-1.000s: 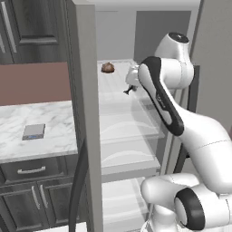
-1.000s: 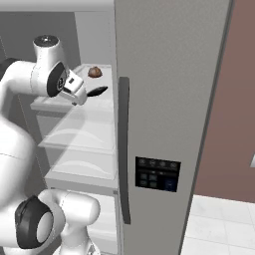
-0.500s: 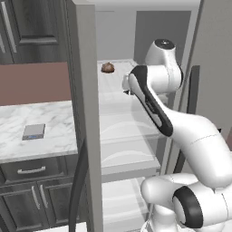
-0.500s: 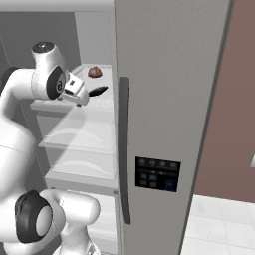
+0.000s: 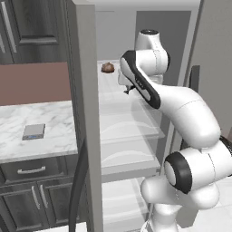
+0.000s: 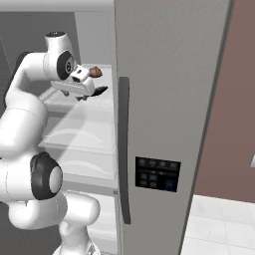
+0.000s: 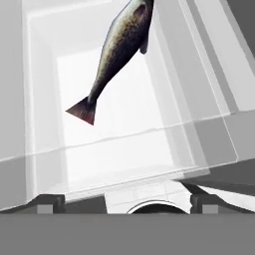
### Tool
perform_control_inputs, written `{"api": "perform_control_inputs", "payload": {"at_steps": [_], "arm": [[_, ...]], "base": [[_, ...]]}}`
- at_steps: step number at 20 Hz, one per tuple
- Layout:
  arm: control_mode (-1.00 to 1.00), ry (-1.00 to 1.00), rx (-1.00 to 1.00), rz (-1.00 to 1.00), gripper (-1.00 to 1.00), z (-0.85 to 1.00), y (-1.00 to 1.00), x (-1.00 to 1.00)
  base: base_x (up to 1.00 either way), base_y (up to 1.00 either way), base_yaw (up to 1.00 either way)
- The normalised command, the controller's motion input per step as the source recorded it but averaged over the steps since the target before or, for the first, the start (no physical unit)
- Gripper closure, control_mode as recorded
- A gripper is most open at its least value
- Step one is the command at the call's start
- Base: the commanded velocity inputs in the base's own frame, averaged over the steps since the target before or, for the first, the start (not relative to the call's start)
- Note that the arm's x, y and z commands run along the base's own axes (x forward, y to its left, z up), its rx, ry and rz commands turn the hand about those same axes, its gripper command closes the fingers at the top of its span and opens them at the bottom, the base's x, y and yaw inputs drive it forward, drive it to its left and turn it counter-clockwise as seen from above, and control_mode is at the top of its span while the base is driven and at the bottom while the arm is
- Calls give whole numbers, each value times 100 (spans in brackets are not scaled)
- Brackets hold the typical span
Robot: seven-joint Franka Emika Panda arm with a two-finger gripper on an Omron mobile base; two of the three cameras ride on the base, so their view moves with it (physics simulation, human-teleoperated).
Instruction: Take the fish from the fridge and place it on the digital scale on the counter by the fridge. Wait a few seconds for a reading, then move it to the plate on the dining counter.
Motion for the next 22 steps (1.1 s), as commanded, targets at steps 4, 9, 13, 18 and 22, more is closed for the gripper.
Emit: {"api": "perform_control_inputs", "payload": {"at_steps": [4, 9, 13, 18, 22], "arm": [[-100, -12, 15, 0, -100, -38, -4, 7], [-100, -14, 6, 0, -100, -30, 0, 14], [-100, -6, 0, 0, -100, -3, 0, 6], [-100, 1, -8, 0, -100, 16, 0, 5], [-100, 1, -6, 0, -100, 2, 0, 24]], "base": [[0, 0, 0], [0, 0, 0], [0, 0, 0], [0, 0, 0], [0, 0, 0]]}}
